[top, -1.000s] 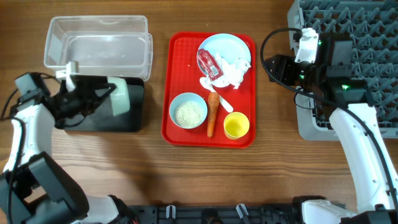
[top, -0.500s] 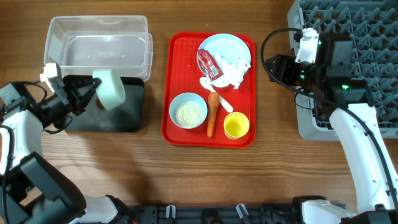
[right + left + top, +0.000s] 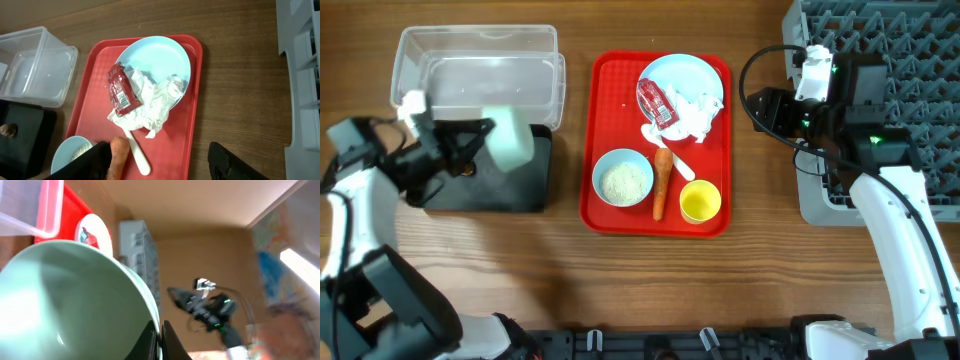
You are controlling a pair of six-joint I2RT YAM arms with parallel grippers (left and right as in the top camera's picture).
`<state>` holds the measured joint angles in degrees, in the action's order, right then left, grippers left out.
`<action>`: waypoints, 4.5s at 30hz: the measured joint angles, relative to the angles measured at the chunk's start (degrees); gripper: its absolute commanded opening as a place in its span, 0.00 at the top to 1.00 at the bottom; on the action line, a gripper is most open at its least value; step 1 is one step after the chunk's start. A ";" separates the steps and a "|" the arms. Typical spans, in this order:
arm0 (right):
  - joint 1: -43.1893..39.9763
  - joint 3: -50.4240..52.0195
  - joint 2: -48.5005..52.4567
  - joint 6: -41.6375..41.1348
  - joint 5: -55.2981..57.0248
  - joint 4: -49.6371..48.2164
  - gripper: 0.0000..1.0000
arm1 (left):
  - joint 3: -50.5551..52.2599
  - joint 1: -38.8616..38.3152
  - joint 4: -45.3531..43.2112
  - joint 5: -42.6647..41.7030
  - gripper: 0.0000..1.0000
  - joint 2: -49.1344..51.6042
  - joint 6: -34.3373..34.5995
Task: Sort waste into correct bins and load items into the dishwasher rack
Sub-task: 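Return the mint bowl to the red tray with the left gripper, then grasp the blue bowl of rice with the left gripper, then tip the rice from the blue bowl into the black tray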
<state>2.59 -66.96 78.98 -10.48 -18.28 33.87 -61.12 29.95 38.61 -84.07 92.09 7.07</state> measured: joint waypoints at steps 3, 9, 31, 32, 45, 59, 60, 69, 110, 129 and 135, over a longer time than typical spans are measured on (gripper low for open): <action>0.00 0.00 0.00 0.00 0.00 0.00 0.35 | -5.35 -8.96 -0.02 7.89 0.96 -2.99 1.73; 0.00 0.00 0.00 0.00 0.17 0.00 0.35 | -16.00 -34.73 -2.03 35.41 0.96 -9.16 3.32; 0.00 0.00 0.00 0.00 0.35 0.87 0.35 | -16.61 -63.60 -17.88 102.44 0.96 19.04 3.58; 0.00 0.00 0.00 0.00 0.35 0.87 0.35 | -16.61 -63.60 -17.92 102.38 0.96 19.04 3.58; 0.00 0.00 0.00 0.00 0.37 1.42 0.34 | -16.61 -63.54 -11.02 99.21 0.66 19.47 3.67; 0.00 0.00 0.00 0.02 0.55 1.49 0.17 | -18.10 -63.84 3.56 94.75 0.34 8.50 3.78; 0.00 0.00 0.00 0.02 0.57 1.49 0.17 | -18.75 -64.06 5.68 93.33 0.34 6.78 3.78; 0.00 0.00 0.00 0.02 0.59 1.49 0.16 | -16.63 -67.76 14.56 83.67 0.36 7.41 3.74; 0.00 0.00 0.00 0.02 0.81 1.77 0.15 | -9.77 -69.18 9.01 86.51 0.96 10.99 6.03; 0.00 0.00 0.00 0.02 0.85 1.68 0.14 | -13.00 -39.85 16.52 75.36 0.96 -10.23 9.29; 0.00 0.00 0.00 0.02 1.01 1.68 0.14 | -12.24 -21.00 16.92 58.77 0.96 -9.03 4.87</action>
<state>2.59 -66.96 78.98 -10.46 -17.28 35.55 -73.36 8.95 55.53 -25.30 83.07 11.94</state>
